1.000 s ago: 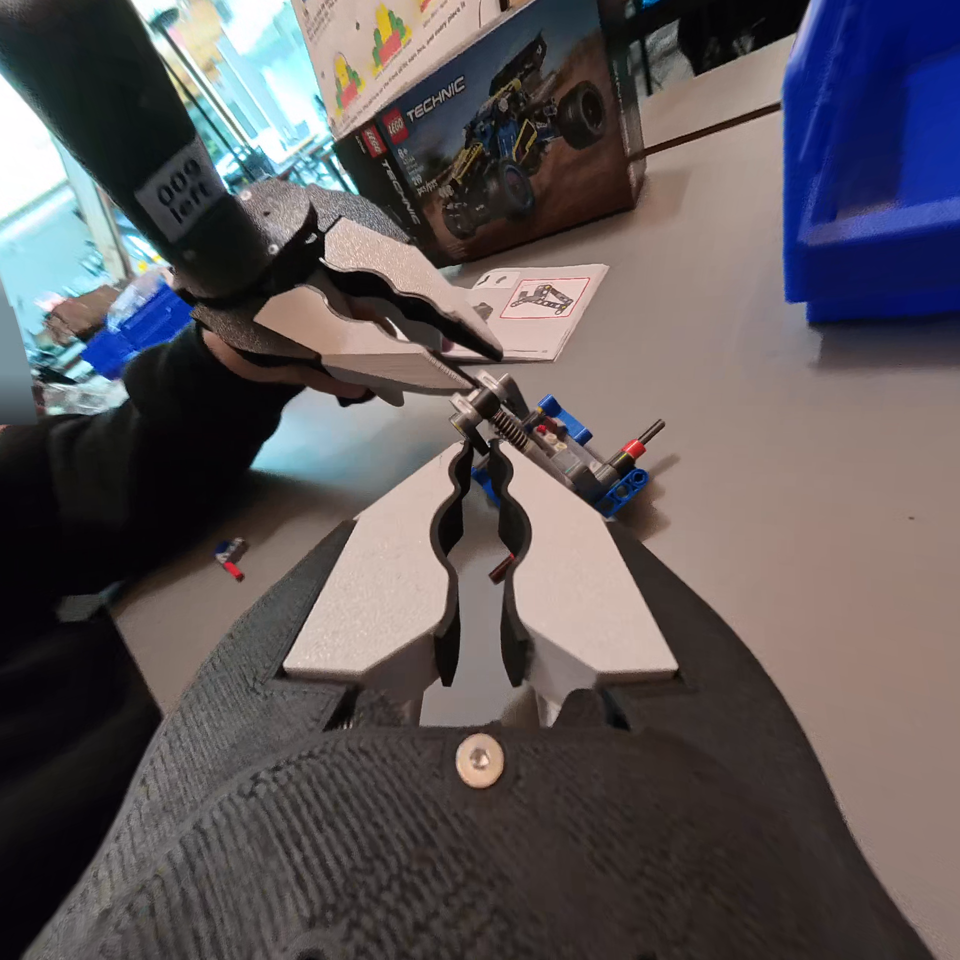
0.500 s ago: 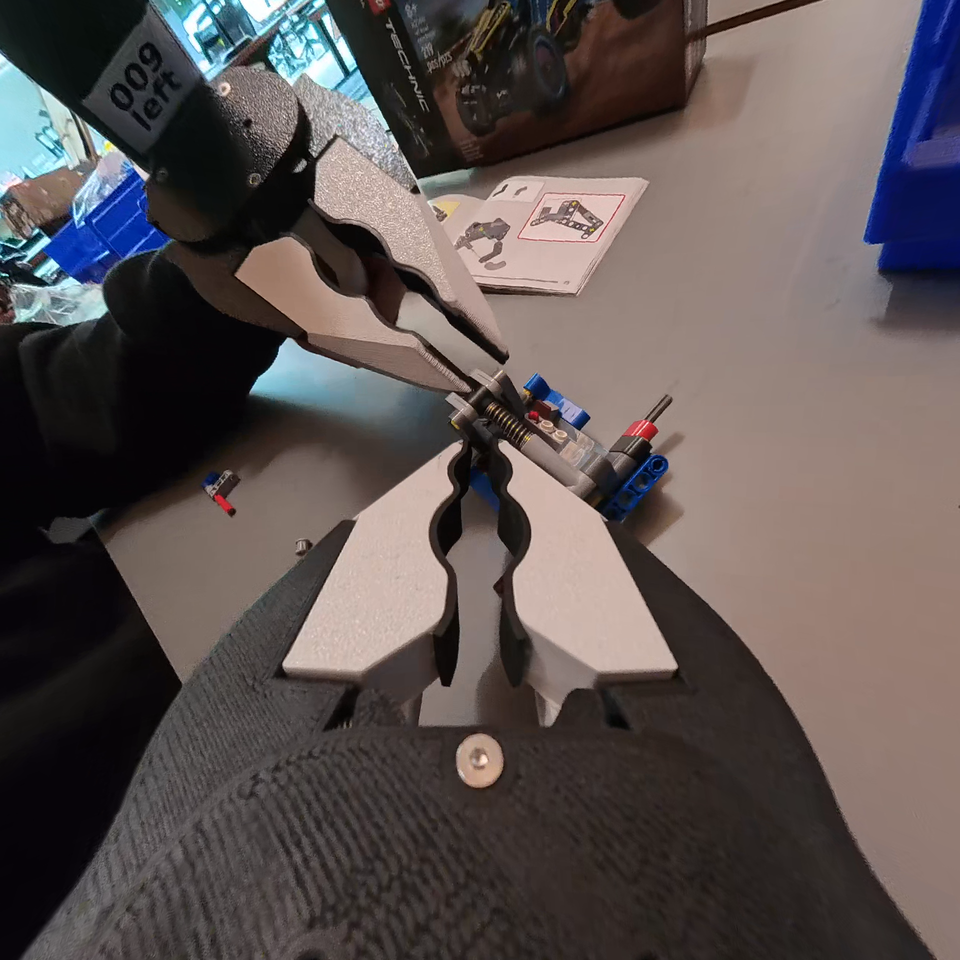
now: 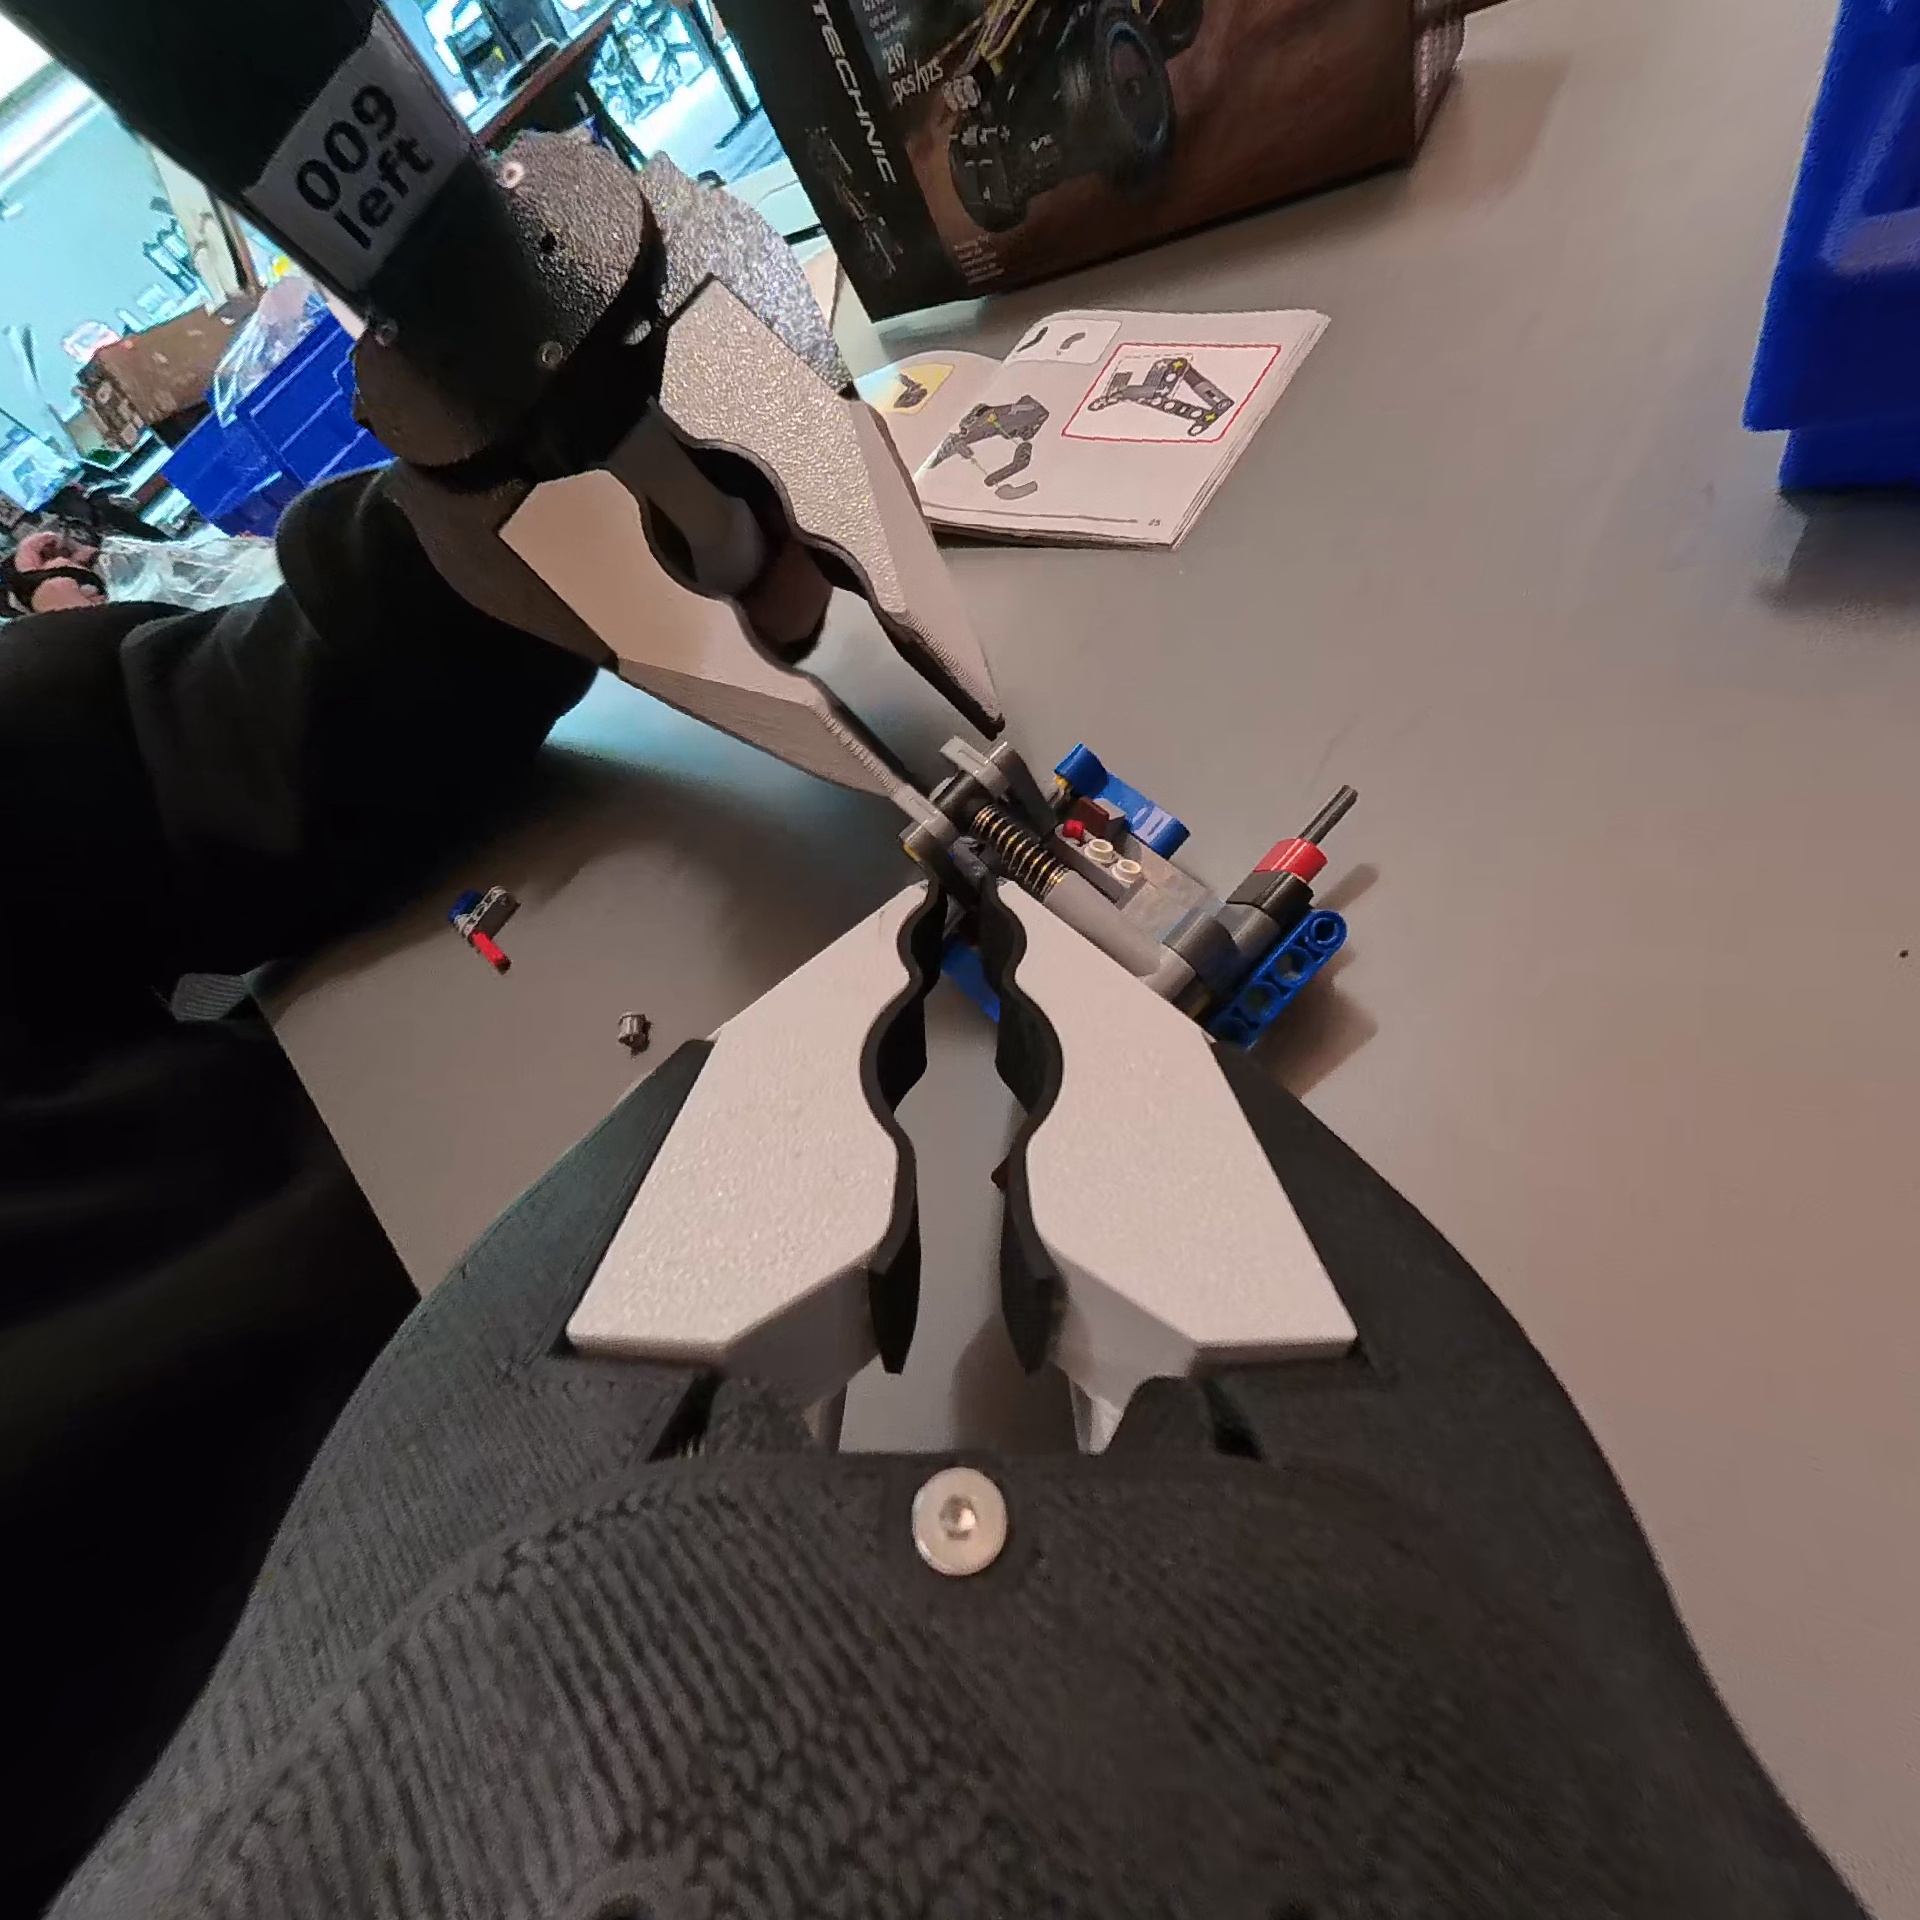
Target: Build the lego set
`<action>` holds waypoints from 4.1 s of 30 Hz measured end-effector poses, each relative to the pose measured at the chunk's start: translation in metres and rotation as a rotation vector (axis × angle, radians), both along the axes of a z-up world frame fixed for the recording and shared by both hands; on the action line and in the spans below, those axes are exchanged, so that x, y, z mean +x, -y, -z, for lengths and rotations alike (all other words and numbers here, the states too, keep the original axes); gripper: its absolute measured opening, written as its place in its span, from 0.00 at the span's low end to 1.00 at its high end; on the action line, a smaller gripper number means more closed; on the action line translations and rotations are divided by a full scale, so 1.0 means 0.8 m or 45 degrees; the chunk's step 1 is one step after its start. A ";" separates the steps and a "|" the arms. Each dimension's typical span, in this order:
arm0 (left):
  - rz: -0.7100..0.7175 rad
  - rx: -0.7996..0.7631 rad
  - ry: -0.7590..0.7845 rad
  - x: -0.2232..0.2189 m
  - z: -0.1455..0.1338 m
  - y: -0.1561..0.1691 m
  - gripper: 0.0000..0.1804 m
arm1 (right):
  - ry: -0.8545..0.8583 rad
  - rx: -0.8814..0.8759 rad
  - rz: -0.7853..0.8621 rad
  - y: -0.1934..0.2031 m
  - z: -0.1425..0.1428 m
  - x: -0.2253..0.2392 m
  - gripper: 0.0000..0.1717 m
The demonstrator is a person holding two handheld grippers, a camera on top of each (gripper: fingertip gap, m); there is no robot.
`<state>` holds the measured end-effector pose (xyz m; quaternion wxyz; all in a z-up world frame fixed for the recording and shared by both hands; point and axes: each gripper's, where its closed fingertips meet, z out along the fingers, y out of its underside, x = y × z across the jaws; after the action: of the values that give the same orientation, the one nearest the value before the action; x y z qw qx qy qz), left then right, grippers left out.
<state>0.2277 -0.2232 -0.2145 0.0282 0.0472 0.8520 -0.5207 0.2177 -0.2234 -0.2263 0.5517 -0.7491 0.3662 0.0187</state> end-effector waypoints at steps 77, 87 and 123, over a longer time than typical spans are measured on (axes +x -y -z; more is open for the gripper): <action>-0.132 -0.034 -0.045 -0.003 -0.004 0.024 0.00 | 0.112 -0.089 0.402 0.029 -0.025 -0.003 0.06; -0.210 -0.021 -0.080 0.001 0.000 0.025 0.00 | 0.196 -0.177 0.541 0.034 -0.020 0.004 0.05; -0.473 -0.089 -0.231 0.013 -0.005 0.028 0.00 | 0.195 -0.199 0.720 0.036 -0.008 0.008 0.11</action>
<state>0.2383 -0.2455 -0.2109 0.0486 -0.1589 0.8265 -0.5378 0.2239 -0.2525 -0.2200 0.5017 -0.6569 0.5180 -0.2202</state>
